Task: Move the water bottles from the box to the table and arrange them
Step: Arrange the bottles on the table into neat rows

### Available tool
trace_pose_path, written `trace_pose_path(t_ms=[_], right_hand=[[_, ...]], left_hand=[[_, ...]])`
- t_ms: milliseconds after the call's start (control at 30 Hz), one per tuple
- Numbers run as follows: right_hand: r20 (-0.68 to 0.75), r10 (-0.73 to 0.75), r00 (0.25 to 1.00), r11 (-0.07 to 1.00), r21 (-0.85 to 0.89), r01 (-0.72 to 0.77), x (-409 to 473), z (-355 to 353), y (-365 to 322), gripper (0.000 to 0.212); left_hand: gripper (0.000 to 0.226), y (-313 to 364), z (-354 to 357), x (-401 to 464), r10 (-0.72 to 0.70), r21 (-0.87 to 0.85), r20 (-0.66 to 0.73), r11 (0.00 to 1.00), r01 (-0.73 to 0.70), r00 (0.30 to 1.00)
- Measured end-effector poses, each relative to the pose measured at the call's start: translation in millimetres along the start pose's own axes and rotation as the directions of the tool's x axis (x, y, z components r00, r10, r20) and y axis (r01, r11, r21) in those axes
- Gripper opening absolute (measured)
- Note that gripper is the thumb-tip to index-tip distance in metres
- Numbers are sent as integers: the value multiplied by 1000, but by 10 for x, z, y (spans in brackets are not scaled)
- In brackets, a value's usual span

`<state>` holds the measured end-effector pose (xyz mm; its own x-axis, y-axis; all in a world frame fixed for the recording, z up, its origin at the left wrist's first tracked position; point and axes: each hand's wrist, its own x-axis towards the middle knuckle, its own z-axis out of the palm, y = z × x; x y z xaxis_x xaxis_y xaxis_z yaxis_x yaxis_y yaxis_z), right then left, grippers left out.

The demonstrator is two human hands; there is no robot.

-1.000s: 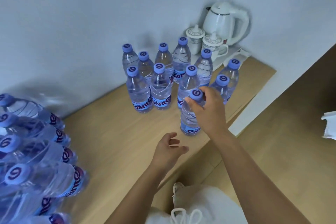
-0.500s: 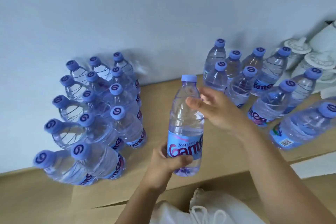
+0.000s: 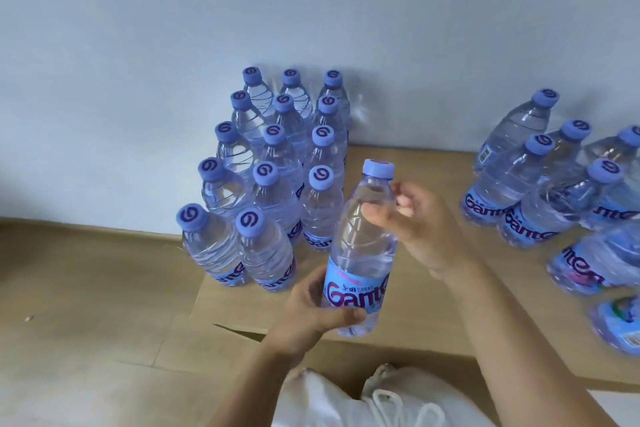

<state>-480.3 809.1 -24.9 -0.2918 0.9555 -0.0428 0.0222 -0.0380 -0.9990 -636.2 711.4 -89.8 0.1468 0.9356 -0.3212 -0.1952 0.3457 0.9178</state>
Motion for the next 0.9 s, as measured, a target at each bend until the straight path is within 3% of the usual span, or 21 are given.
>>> trace_pose_path(t_ms=[200,333,600,900], right_hand=[[28,-26,999,975,-220,31,-68,275,213,44],[67,-32,997,976,-211,45,-90,413,410,46],[64,-89,994,978,-185,99,-174,632,533,47],[24,-117,993,939,-322,118,-217,660,546,58]], left_hand=[[57,-391,-212,-18,2,217,-285,974,62,959],[63,-602,-268,-20,-83,187,-368,969,161,926],[76,-655,-339,-12,-141,111,-343,976,189,929],[38,-633,-280,-14,-195,100,-408,962,256,892]])
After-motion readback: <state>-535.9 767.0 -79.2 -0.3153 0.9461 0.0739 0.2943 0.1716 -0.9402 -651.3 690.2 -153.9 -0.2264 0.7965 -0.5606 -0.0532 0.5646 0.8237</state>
